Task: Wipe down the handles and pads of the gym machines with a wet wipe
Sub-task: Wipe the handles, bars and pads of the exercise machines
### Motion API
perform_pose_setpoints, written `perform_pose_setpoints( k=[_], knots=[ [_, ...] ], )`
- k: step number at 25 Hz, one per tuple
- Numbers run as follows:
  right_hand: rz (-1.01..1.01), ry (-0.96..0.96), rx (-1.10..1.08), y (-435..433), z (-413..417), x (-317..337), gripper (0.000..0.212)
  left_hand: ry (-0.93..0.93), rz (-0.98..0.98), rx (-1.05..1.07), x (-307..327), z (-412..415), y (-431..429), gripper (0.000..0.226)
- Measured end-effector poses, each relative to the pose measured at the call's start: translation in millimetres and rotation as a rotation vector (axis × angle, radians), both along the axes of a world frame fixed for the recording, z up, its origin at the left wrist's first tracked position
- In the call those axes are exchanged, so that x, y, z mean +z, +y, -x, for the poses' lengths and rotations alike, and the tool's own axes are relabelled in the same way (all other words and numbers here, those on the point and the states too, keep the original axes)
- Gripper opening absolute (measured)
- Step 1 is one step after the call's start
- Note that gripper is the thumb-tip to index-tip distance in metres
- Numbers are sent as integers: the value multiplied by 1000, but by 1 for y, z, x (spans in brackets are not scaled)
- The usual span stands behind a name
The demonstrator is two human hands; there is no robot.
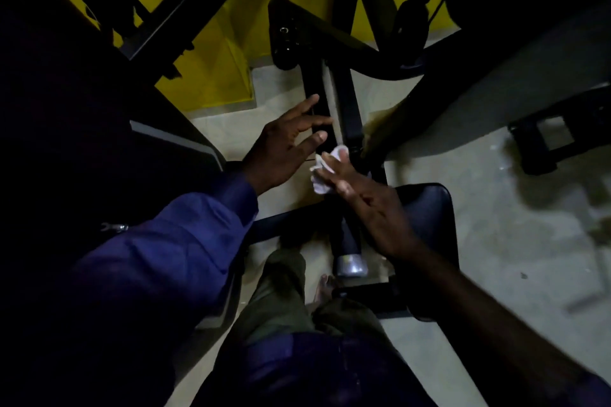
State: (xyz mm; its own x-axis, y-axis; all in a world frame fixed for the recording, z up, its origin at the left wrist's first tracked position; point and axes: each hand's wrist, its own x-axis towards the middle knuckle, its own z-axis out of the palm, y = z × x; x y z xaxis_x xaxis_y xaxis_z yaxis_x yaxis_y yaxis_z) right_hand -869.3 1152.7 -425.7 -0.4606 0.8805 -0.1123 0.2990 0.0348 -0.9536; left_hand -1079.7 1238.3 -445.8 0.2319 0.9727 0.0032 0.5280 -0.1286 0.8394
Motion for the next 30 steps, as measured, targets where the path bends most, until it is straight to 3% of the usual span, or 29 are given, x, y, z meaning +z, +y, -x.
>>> perform_pose_setpoints(
  k=[2, 5, 7, 9, 11, 14, 17, 21, 25, 27, 30],
  knots=[
    [-113, -67, 35, -20, -9, 4, 38, 108, 12, -46, 6, -1, -7, 37],
    [-472, -206, 336, -73, -34, 5, 37, 226, -21, -116, 13, 0, -17, 40],
    [-617, -334, 475, -46, -33, 6, 42, 239, -14, -161, 13, 3, -22, 46],
    [-597, -401, 465, 2, -15, 7, 39, 269, -8, -183, 13, 5, -20, 59],
    [-515, -344, 364, 12, -8, 3, 35, 359, 20, -185, 17, 7, -12, 75],
    [-374, -273, 210, -69, -21, 5, 40, 432, 27, -217, 20, 10, -1, 83],
    [-353, -173, 243, -91, -32, 10, 39, 292, 71, -168, 14, 12, -5, 77],
    [-5, 51, -27, -10, 7, 4, 44, 29, 28, 245, 8, 11, -20, 59],
    [558, 450, -440, -36, -2, 13, 32, -93, -33, 315, -7, 12, -37, 47],
    [798, 747, -483, -43, -13, 5, 41, -132, -45, 350, -12, 11, -40, 44],
    [1054, 769, -313, 16, -7, -15, 65, -137, -86, 398, -17, 9, -41, 38]
  ],
)
